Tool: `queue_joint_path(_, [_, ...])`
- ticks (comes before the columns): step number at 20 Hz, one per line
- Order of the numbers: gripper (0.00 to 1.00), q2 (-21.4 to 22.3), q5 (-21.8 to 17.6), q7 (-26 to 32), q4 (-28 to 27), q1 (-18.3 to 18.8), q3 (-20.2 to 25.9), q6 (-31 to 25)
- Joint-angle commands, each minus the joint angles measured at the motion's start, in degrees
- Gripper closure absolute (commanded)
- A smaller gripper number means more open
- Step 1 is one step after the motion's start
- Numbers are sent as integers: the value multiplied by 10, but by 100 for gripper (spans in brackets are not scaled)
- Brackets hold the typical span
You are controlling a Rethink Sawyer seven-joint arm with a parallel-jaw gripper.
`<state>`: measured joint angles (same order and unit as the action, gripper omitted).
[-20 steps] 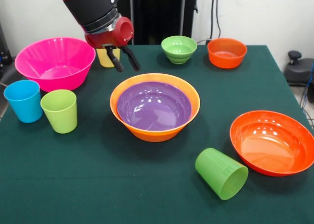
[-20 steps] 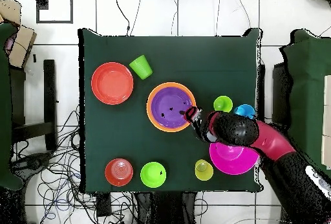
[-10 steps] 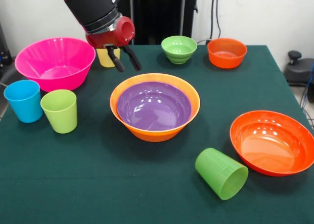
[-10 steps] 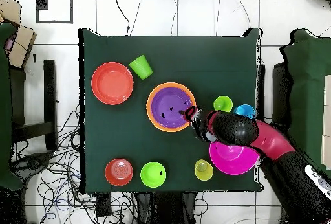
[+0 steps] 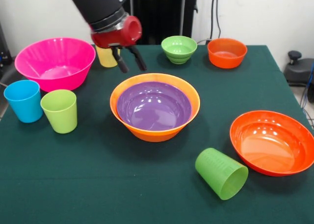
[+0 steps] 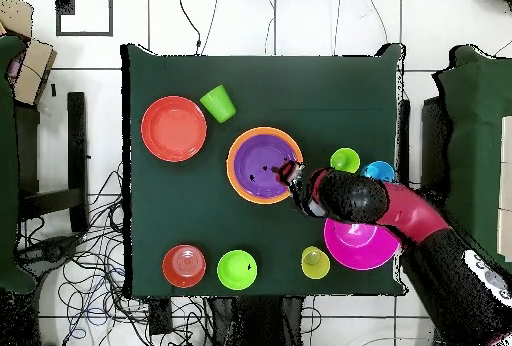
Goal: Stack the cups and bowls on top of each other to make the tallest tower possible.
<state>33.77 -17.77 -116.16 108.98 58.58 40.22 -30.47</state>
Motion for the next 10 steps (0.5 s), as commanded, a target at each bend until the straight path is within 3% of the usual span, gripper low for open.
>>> queue_joint_path(1, [0,52,-41,-95,61,-90,-41,99])
queue_joint_path(7, [0,20,-34,-10,42,-55,-35,79])
queue_joint_path(10, [0,16,-34,5,44,-44,-32,78])
